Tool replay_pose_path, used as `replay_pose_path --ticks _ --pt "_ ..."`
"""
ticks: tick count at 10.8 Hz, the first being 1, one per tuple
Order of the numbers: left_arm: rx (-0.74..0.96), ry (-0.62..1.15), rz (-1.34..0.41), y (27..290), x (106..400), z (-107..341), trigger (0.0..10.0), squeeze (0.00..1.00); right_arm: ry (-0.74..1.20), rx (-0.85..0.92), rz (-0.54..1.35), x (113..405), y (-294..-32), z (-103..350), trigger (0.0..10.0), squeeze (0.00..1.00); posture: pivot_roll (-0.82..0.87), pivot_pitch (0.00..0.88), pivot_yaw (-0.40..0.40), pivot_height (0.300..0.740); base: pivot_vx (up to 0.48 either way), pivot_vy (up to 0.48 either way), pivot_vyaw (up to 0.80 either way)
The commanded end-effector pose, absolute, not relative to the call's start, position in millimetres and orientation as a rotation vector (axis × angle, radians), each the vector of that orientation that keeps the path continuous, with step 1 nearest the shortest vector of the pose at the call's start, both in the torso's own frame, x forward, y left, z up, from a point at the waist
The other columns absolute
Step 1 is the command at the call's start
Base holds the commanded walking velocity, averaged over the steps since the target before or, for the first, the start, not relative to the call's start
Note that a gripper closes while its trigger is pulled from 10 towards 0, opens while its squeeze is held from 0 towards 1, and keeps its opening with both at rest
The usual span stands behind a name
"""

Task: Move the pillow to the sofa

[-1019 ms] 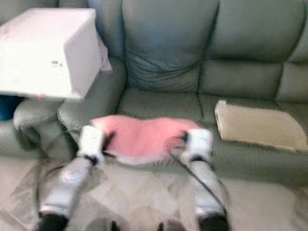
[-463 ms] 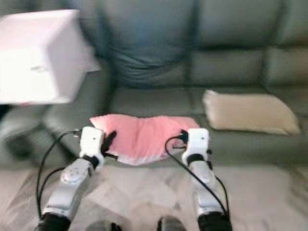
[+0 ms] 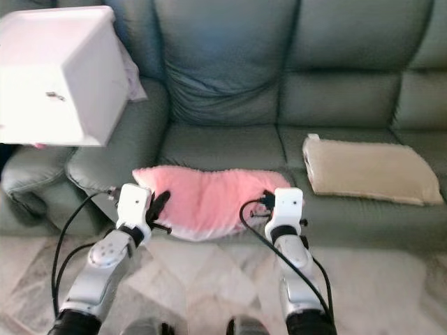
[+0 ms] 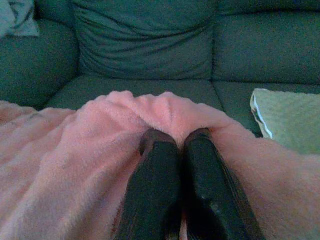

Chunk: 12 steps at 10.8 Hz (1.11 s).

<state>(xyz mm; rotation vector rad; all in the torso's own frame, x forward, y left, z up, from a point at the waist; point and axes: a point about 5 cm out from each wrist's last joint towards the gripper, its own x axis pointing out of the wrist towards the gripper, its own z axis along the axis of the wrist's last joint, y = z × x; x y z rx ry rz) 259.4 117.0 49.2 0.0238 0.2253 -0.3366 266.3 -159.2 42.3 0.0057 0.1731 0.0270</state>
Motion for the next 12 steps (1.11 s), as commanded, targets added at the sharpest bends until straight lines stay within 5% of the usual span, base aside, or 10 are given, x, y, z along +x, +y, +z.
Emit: replay_pose_path --ticks 1,6,10,12 --pt "0.025 0.181 -0.354 112.9 263.6 58.8 10.0 0.00 0.149 0.000 0.029 266.0 -160.4 47.3 10.0 0.00 -0.01 0.000 0.011 0.740 0.304 0.000 -0.80" --pt "0.029 0.178 -0.209 143.2 252.9 57.6 10.0 0.00 0.162 -0.009 0.010 246.5 -172.4 42.2 10.0 0.00 0.00 0.000 0.007 0.740 0.314 0.000 -0.13" --pt "0.047 0.160 -0.180 143.5 255.7 61.7 10.0 0.00 0.136 0.002 0.053 251.9 -164.7 48.9 10.0 0.00 0.00 0.000 0.006 0.740 0.324 0.000 0.00" --pt "0.050 0.163 -0.181 142.1 256.1 61.6 10.0 0.00 0.133 -0.003 0.068 250.1 -163.6 49.0 10.0 0.00 0.00 0.000 0.009 0.740 0.313 0.000 0.76"
